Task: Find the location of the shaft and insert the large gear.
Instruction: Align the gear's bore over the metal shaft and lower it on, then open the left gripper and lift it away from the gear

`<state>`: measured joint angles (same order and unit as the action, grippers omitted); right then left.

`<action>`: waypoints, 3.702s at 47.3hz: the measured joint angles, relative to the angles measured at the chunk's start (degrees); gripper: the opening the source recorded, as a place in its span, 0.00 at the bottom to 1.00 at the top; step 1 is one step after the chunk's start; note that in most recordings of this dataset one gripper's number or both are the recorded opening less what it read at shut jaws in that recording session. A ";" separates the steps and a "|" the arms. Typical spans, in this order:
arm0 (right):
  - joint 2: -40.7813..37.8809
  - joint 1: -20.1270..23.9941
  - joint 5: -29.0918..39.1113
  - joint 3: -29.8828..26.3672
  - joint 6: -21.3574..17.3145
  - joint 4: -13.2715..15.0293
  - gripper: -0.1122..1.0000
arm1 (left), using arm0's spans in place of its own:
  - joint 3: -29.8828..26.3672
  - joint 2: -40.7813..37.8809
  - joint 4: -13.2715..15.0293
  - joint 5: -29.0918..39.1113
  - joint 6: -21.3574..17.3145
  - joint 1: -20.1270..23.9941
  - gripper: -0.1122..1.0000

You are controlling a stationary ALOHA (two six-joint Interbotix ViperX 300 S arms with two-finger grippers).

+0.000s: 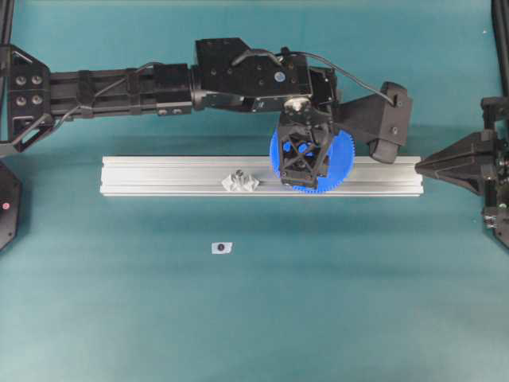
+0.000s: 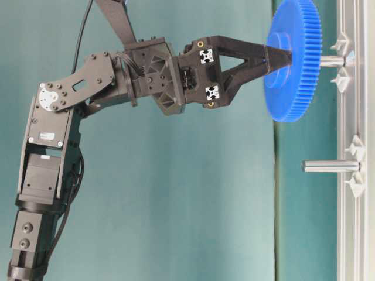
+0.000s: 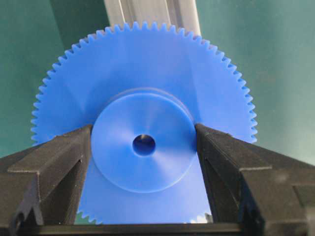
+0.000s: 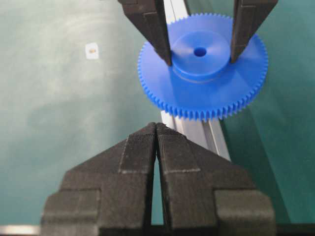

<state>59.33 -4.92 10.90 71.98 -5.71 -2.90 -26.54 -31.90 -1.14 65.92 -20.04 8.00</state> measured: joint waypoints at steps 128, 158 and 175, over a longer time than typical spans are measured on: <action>0.00 0.00 0.09 0.00 -0.88 0.00 0.13 | -4.13 0.00 -0.09 4.31 2.55 -1.41 0.91; 0.00 -0.09 0.00 0.00 -0.88 0.00 0.13 | -3.69 3.69 -0.09 4.04 5.98 -1.49 0.91; 0.18 0.00 0.09 0.00 -0.88 0.18 0.13 | 4.31 8.61 -0.09 -2.72 8.88 -2.72 0.91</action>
<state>59.50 -4.92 10.99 71.98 -6.59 -2.72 -22.24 -23.29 -1.23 63.19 -11.16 5.27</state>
